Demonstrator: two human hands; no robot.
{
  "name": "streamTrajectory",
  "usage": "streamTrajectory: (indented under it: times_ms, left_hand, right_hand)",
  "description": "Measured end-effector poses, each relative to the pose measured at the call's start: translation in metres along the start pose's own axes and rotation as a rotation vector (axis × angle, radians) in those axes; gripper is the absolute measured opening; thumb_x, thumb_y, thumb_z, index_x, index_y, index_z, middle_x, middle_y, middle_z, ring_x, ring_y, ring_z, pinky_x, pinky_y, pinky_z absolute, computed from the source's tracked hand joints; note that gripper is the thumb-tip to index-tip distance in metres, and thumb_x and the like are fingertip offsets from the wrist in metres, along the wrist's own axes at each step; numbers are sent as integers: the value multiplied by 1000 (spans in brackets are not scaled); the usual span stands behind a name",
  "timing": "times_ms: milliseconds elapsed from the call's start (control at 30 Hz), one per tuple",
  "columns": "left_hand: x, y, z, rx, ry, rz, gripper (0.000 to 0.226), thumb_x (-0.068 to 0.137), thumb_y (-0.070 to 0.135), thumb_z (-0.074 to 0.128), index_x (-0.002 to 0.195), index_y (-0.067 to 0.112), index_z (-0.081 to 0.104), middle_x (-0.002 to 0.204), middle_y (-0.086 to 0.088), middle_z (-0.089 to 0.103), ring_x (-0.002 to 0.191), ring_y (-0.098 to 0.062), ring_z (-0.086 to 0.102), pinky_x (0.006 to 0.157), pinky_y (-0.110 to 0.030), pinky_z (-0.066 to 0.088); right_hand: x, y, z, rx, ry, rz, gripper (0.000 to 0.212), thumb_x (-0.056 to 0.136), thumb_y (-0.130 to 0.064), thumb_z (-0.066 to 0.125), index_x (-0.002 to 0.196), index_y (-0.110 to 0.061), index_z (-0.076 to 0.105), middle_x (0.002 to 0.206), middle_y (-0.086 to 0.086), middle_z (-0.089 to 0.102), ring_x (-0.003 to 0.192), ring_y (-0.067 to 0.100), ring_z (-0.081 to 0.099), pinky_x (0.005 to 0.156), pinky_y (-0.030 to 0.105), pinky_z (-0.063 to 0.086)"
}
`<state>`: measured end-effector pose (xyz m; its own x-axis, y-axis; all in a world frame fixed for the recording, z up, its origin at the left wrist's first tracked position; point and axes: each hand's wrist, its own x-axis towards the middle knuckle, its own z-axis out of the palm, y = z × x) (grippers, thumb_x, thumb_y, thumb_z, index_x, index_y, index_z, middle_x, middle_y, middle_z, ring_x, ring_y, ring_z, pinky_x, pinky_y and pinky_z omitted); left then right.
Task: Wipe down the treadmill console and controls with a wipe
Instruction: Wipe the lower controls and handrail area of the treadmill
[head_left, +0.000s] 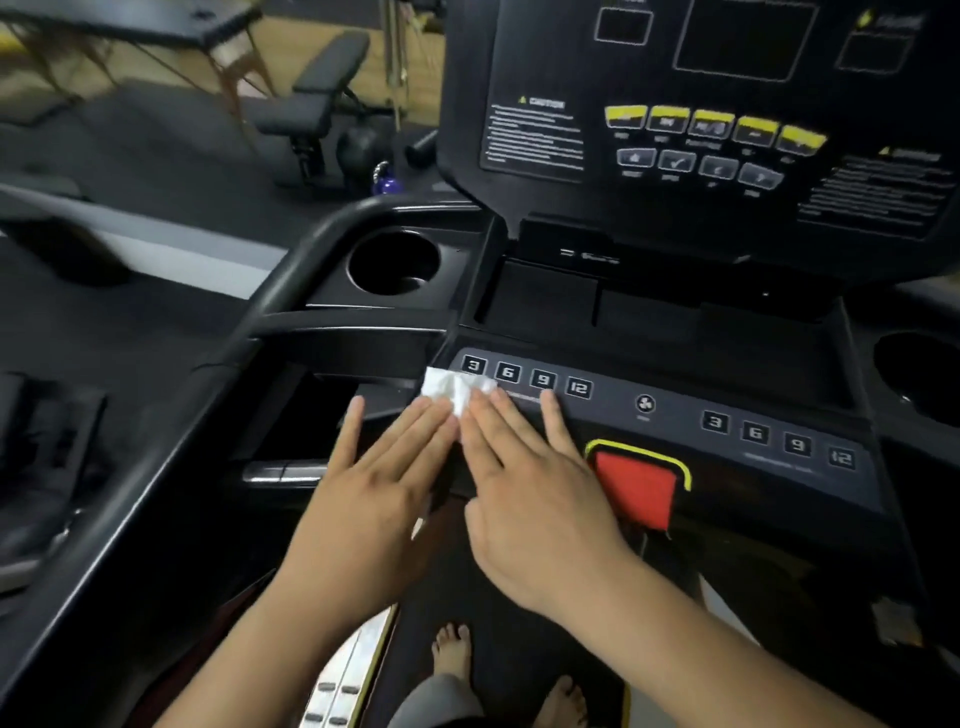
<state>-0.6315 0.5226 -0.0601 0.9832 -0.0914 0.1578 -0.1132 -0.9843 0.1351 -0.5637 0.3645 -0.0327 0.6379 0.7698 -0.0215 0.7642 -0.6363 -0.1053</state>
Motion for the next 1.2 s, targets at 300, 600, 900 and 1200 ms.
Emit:
streamTrajectory:
  times_ms: [300,600,900,1200]
  left_hand:
    - [42,-1,-3,-225,-7,-124,94,78,37,70,154,7,22,161,-9,26,148,-19,24,122,-37,15]
    - [-26,-13,-14,-265,50,-166,72,81,52,56,140,11,47,115,3,52,103,-15,50,102,-31,43]
    - [62,-1,-15,-214,-36,-10,80,89,40,46,152,1,16,161,-25,7,151,-31,0,123,-42,3]
    - [79,43,-2,-64,-114,188,81,97,49,25,153,-1,-5,162,-22,-10,149,-34,-18,119,-54,-7]
  right_hand:
    - [49,12,-17,-34,14,120,70,87,-29,23,155,-16,11,163,-4,6,148,5,-1,116,55,-11]
    - [5,-31,3,-65,-39,-83,70,83,-33,33,147,-6,34,156,6,31,145,19,25,112,53,12]
    - [33,19,-14,-92,15,72,70,81,-23,20,149,-8,31,158,2,25,146,8,14,118,57,7]
    - [-9,52,-13,-46,35,254,66,86,-23,20,150,-9,26,156,3,25,146,11,17,118,58,10]
